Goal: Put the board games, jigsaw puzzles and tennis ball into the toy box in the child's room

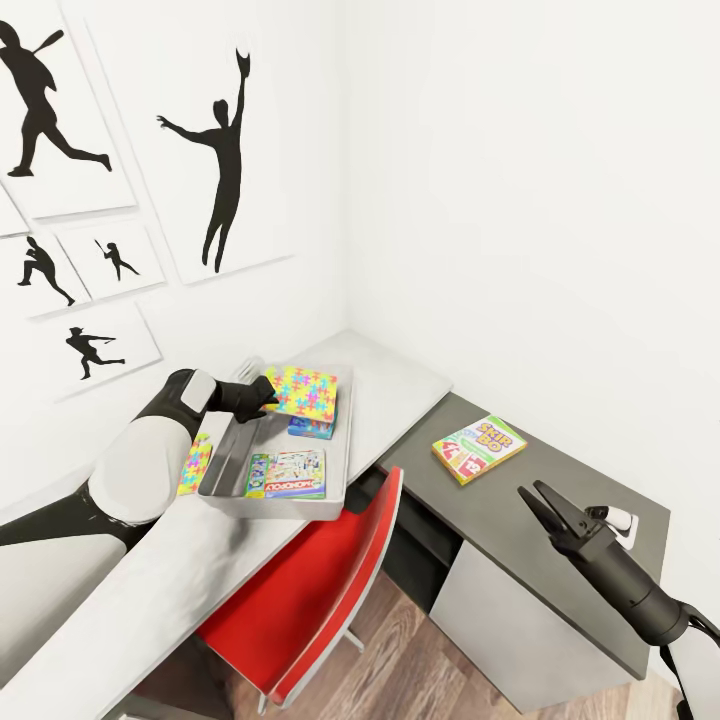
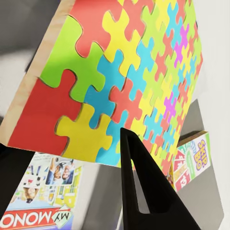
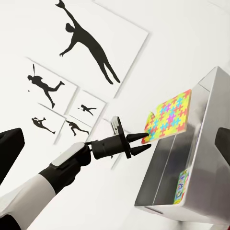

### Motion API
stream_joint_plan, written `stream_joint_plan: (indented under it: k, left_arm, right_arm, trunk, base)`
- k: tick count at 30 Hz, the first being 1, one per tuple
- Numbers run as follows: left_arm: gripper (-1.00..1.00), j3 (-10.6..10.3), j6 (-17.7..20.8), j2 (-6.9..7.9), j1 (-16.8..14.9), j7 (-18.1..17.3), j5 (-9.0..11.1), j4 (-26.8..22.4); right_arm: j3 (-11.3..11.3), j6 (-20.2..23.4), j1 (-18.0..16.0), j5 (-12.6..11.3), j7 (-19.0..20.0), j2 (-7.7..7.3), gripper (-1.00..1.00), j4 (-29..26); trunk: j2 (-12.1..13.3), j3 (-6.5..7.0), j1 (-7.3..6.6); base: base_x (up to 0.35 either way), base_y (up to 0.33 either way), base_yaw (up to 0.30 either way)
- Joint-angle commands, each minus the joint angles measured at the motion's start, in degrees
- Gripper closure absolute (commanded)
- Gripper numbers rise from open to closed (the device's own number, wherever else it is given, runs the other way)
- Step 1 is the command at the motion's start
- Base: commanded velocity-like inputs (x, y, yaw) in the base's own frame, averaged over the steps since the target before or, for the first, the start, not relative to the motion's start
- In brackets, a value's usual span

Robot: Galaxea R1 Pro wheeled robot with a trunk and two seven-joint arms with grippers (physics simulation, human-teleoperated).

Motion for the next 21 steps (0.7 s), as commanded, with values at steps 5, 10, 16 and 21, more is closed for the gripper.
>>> stream_joint_plan:
  k: [5,10,16,21]
  left_arm:
    - [-1.00,0.4,0.3,-0.06,-0.1,-0.3,-0.7,-0.1]
    - [-1.00,0.4,0.4,-0.06,-0.1,-0.3,-0.7,-0.1]
    - [-1.00,0.3,0.4,-0.14,-0.1,-0.3,-0.8,-0.1]
    - [-1.00,0.3,0.4,-0.14,-0.1,-0.3,-0.8,-0.1]
  right_arm:
    - [0.0,0.3,0.0,-0.2,0.0,-0.01,-1.00,0.0]
    - [0.0,0.3,0.0,-0.2,0.1,-0.01,-1.00,0.0]
    - [0.0,0.3,0.0,-0.2,0.1,-0.01,-1.00,0.0]
    - [0.0,0.3,0.0,-0.2,0.1,-0.01,-1.00,0.0]
  trunk:
    - [-0.1,-0.11,0.03]
    - [-0.1,-0.11,0.03]
    - [-0.1,-0.11,0.03]
    - [-0.1,-0.11,0.03]
  base:
    - [0.000,0.000,0.000]
    - [0.000,0.000,0.000]
    - [0.000,0.000,0.000]
    - [0.000,0.000,0.000]
